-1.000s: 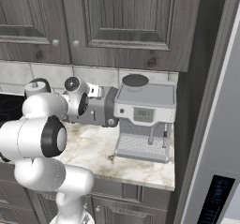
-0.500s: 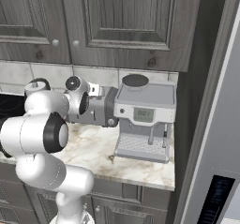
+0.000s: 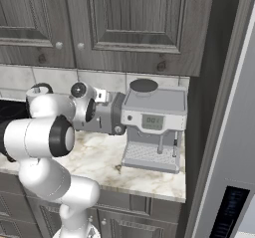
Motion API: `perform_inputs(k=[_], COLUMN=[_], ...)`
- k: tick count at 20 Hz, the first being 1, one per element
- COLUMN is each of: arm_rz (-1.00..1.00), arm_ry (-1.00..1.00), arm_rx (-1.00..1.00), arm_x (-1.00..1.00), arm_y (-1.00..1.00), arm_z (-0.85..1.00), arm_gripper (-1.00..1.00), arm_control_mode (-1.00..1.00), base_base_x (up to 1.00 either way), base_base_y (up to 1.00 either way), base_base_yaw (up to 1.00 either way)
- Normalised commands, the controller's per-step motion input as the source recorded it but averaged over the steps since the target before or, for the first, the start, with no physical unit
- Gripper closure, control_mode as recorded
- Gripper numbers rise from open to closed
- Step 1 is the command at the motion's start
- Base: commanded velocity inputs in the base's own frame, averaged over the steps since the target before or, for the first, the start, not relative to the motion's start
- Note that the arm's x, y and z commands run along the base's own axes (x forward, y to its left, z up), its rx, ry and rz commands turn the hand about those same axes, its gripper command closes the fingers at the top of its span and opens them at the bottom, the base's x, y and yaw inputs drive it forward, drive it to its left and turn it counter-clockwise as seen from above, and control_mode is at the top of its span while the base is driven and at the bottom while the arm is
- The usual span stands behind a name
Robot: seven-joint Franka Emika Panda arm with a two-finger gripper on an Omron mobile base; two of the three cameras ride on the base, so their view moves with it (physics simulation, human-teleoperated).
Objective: Start the toaster. Once the lever pops up, take the bread to the plate on the dining counter.
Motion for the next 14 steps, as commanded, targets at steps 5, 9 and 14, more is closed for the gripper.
perform_inputs(k=[5,9,14], arm_rz=[0.00,0.00,0.00], arm_ry=[0.00,0.00,0.00], arm_rx=[0.00,0.00,0.00], arm_x=[0.01,0.00,0.05], arm_y=[0.00,0.00,0.00], arm_z=[-0.12,-0.12,-0.02], arm_gripper=[-1.00,-1.00,-1.00], arm_control_mode=[-1.00,-1.00,-1.00], base_base_x=[0.00,0.00,0.00], base_base_y=[0.00,0.00,0.00], base_base_yaw=[0.00,0.00,0.00])
